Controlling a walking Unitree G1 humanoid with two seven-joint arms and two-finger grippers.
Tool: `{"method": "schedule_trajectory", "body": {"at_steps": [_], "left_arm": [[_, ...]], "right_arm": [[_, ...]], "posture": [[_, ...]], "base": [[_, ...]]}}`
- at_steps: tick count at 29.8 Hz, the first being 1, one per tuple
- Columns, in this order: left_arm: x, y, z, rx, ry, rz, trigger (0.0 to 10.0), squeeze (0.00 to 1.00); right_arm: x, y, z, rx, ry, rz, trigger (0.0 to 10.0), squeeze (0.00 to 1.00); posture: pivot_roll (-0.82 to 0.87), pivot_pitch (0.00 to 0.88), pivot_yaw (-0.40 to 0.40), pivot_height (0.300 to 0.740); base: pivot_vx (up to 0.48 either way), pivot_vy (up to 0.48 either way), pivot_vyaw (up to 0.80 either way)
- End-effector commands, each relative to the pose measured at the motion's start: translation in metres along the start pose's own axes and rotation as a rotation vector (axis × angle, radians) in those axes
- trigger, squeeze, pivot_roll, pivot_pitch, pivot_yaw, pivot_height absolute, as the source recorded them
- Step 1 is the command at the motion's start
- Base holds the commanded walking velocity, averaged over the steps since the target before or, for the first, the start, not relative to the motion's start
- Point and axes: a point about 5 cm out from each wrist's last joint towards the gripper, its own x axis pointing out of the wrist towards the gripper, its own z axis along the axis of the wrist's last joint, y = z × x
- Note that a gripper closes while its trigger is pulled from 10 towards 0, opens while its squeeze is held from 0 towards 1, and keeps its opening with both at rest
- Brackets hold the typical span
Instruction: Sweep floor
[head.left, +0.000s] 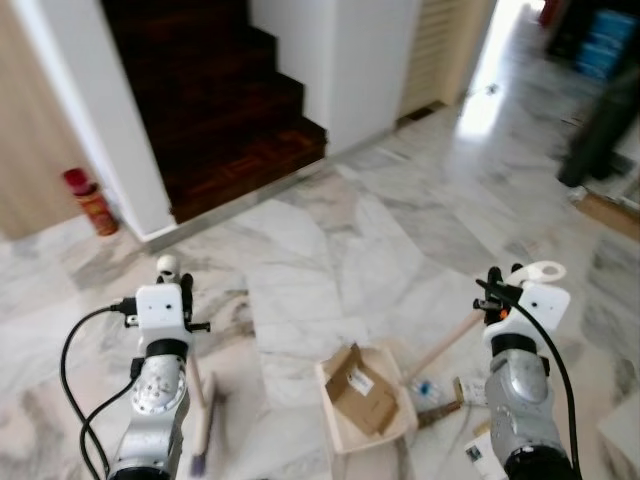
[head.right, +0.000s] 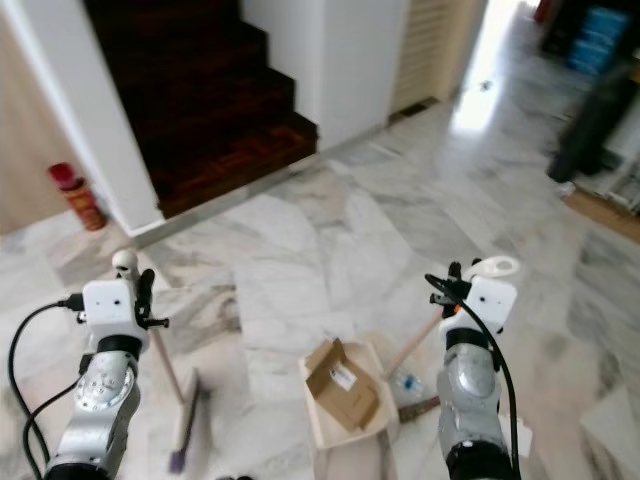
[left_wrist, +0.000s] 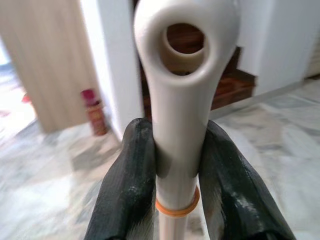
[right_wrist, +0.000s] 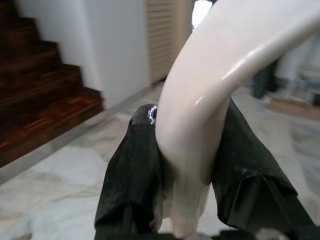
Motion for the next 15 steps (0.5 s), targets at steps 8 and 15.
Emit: {"method": "schedule_trajectory", "body": {"at_steps": [8,15], "left_arm": [[0.0015,-0.0026,0.0057,0.012,-0.028,-0.017,10.0,0.00],[0.0006,-0.0029,0.0053,0.010,-0.028,-0.017,10.0,0.00]], "right_arm": [[0.0017,0.0008,0.0110,0.015,-0.055,-0.011,10.0,0.00],[0.0021,-0.0004,0.0121,0.007,-0.057,-0.007,10.0,0.00]], "posture": [[-0.04,0.000,-0.036,0.740],[-0.04,0.000,-0.037,0.740]], "base": [[0.000,0.000,0.62],[0.000,0.000,0.63]]}}
